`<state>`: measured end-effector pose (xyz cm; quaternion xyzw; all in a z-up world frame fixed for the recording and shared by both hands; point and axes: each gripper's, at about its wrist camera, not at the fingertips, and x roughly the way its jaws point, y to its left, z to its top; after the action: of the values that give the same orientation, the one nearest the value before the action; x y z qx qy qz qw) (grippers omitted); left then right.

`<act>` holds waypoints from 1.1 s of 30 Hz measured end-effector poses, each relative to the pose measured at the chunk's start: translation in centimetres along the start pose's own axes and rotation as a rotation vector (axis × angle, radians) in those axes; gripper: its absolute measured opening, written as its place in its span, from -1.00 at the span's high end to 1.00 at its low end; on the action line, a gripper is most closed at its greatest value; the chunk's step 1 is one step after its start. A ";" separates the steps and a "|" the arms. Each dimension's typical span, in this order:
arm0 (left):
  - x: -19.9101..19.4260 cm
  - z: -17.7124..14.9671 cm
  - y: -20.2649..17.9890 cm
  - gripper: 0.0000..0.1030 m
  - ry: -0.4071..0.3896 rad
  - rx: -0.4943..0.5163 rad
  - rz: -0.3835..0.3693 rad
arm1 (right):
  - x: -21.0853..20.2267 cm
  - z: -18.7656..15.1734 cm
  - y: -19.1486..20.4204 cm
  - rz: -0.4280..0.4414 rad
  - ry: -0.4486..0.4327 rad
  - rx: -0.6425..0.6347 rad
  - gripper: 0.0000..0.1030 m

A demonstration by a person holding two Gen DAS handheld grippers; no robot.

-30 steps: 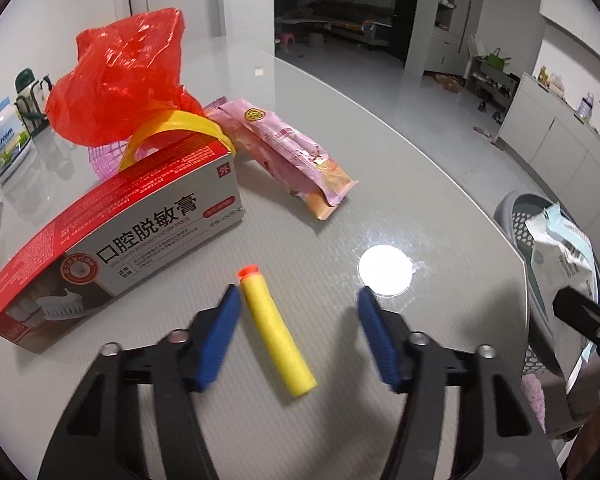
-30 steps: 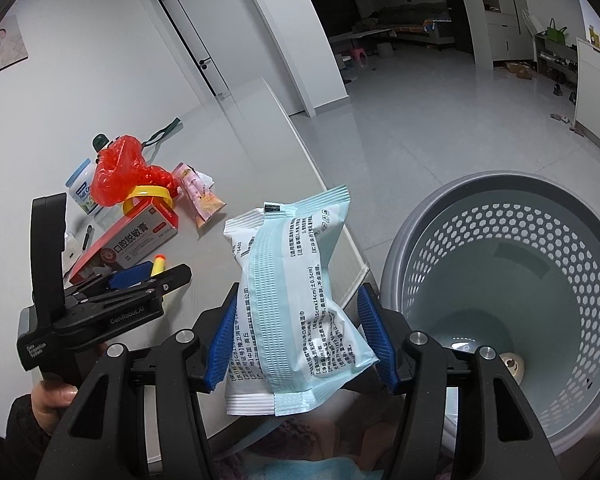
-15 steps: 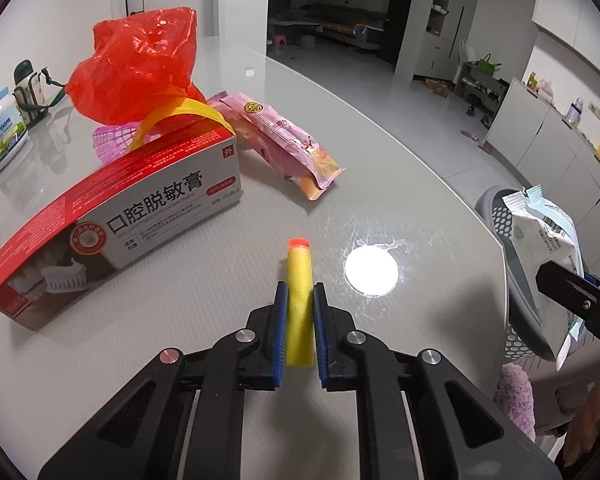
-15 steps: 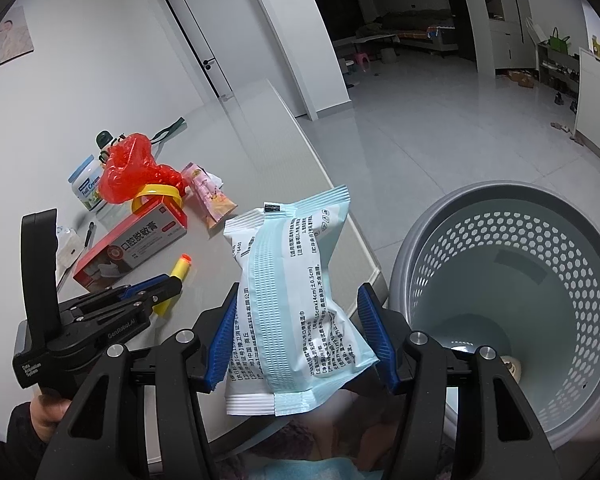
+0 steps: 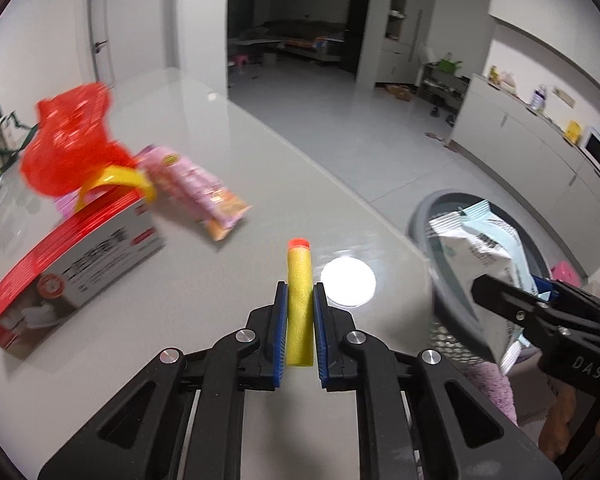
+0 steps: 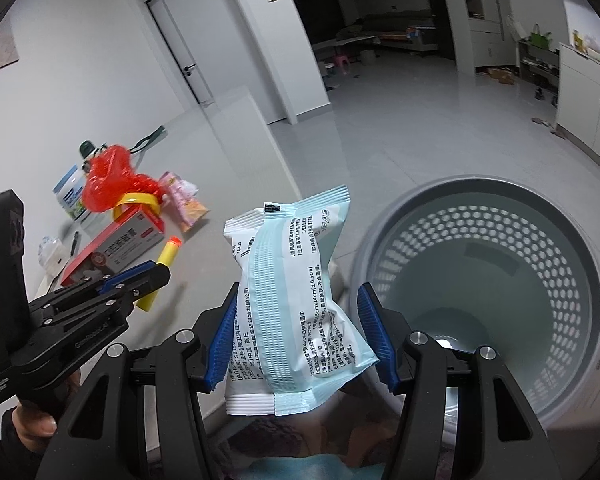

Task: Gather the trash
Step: 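Carry the dart and the wrapper over the grey basket with both tools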

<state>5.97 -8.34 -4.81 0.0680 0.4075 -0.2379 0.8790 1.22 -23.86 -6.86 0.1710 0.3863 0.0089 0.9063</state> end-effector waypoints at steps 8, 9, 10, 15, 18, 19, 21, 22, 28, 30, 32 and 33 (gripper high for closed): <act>0.7 1.1 -4.5 0.75 -0.004 0.070 -0.075 | -2.1 -0.1 -3.3 -0.066 -0.037 0.051 -0.08; 0.8 1.2 -5.0 0.75 -0.002 0.078 -0.083 | -2.4 -0.1 -3.8 -0.073 -0.041 0.058 -0.08; 1.0 1.4 -5.7 0.75 0.000 0.087 -0.093 | -2.6 -0.2 -4.3 -0.081 -0.046 0.066 -0.08; 1.9 2.0 -9.0 0.75 0.006 0.128 -0.131 | -3.8 -0.7 -7.0 -0.116 -0.059 0.110 -0.08; 2.6 2.1 -10.5 0.75 0.015 0.146 -0.146 | -4.3 -1.0 -8.5 -0.135 -0.065 0.136 -0.08; 2.9 2.2 -11.0 0.75 0.019 0.155 -0.153 | -4.4 -1.1 -9.0 -0.140 -0.066 0.143 -0.08; 3.2 2.3 -11.7 0.75 0.025 0.167 -0.161 | -4.7 -1.3 -9.9 -0.152 -0.068 0.157 -0.08; 3.5 2.3 -12.2 0.75 0.029 0.175 -0.166 | -4.7 -1.4 -10.3 -0.156 -0.068 0.163 -0.08; 4.7 2.1 -14.7 0.75 0.049 0.207 -0.181 | -4.9 -1.9 -12.5 -0.172 -0.070 0.201 -0.08; 5.1 2.1 -14.9 0.75 0.055 0.215 -0.182 | -4.9 -2.0 -12.9 -0.174 -0.069 0.207 -0.08; 5.4 1.9 -15.2 0.75 0.062 0.220 -0.183 | -4.7 -2.0 -13.2 -0.178 -0.066 0.210 -0.08; 5.5 1.9 -15.3 0.75 0.064 0.222 -0.182 | -4.6 -2.0 -13.4 -0.178 -0.065 0.213 -0.08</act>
<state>3.12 -24.36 -6.56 0.1353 0.4111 -0.3581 0.8273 -5.03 -36.50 -9.17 0.2313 0.3694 -0.1182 0.8922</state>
